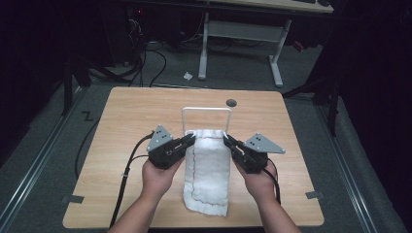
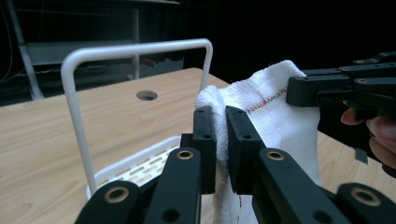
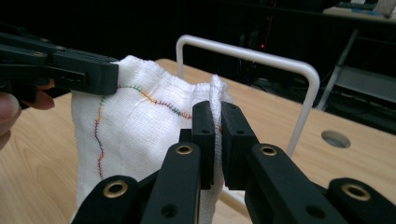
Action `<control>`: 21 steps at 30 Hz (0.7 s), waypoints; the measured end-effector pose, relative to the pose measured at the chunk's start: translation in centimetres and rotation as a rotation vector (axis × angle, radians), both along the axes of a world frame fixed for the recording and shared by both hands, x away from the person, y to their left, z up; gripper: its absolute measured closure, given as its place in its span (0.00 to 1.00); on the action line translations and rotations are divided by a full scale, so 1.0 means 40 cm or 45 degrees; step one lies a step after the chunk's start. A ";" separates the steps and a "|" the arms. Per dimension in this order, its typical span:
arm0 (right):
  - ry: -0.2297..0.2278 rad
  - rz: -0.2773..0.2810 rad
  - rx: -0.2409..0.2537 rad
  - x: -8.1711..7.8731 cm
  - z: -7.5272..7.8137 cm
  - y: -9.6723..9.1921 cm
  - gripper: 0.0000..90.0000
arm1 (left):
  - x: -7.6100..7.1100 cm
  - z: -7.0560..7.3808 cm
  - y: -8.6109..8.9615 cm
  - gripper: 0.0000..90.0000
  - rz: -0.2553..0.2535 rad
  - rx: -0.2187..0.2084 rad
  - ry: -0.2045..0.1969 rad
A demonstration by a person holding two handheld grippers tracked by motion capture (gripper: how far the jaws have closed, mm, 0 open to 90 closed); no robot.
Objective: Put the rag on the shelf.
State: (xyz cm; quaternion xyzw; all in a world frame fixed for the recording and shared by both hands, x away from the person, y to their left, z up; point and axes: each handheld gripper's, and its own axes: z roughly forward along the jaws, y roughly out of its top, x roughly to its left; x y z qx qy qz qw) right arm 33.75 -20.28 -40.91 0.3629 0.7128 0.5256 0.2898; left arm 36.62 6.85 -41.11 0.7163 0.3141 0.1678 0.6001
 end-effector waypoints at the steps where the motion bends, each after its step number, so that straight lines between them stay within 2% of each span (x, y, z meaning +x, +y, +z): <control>1: -0.016 0.001 0.001 0.001 0.011 0.001 0.95 | 0.000 0.007 0.000 0.93 0.002 -0.005 -0.009; 9: -0.131 -0.008 0.019 -0.002 0.082 0.002 0.95 | 0.002 0.090 -0.001 0.93 0.000 -0.017 -0.107; 15: -0.184 -0.016 0.042 0.001 0.135 0.000 0.95 | 0.003 0.148 -0.001 0.93 0.002 -0.029 -0.182; 21: -0.217 -0.010 0.056 0.007 0.173 -0.012 0.95 | 0.004 0.182 0.001 0.93 0.002 -0.045 -0.222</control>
